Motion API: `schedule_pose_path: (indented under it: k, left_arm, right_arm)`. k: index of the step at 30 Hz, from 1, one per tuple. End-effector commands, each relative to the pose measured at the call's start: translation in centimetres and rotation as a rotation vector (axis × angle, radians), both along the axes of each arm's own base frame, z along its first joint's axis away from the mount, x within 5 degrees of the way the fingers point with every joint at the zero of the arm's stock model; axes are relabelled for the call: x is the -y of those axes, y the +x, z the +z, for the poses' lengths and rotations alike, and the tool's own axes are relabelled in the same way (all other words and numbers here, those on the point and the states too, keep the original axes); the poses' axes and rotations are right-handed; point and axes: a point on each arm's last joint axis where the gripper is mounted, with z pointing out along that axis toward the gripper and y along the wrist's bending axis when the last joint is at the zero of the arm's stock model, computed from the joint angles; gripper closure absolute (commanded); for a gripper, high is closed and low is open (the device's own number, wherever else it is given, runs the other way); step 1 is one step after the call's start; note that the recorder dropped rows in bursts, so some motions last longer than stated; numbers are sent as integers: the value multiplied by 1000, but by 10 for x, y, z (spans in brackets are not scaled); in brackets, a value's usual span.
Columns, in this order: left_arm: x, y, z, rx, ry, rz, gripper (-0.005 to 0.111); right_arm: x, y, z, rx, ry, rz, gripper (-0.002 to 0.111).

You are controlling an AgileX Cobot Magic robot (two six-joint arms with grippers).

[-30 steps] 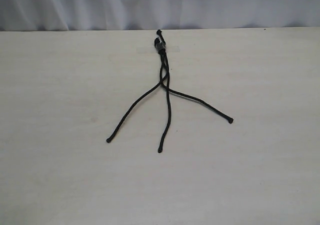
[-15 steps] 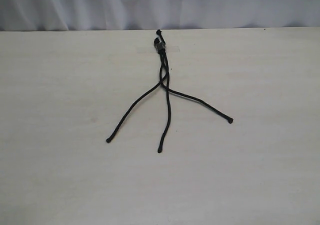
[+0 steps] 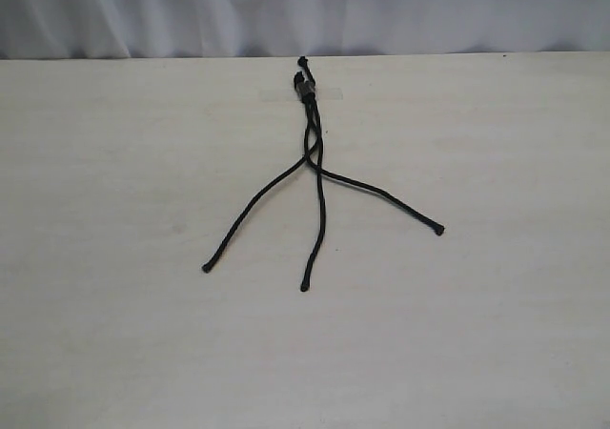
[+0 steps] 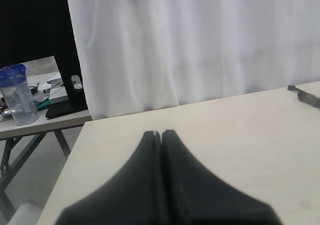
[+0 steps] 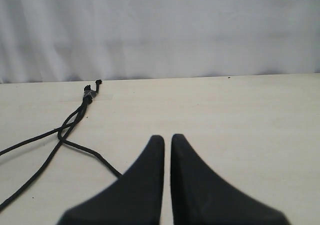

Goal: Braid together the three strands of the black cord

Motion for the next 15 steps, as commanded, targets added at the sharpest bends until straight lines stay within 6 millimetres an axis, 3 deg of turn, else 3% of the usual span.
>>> schedule_pose_path:
  k: [1, 15]
  left_arm:
    - [0, 0, 0, 7, -8, 1, 107]
    - [0, 0, 0, 7, -8, 1, 107]
  right_arm:
    - [0, 0, 0, 4, -6, -5, 104]
    - [0, 0, 0, 4, -6, -5, 104]
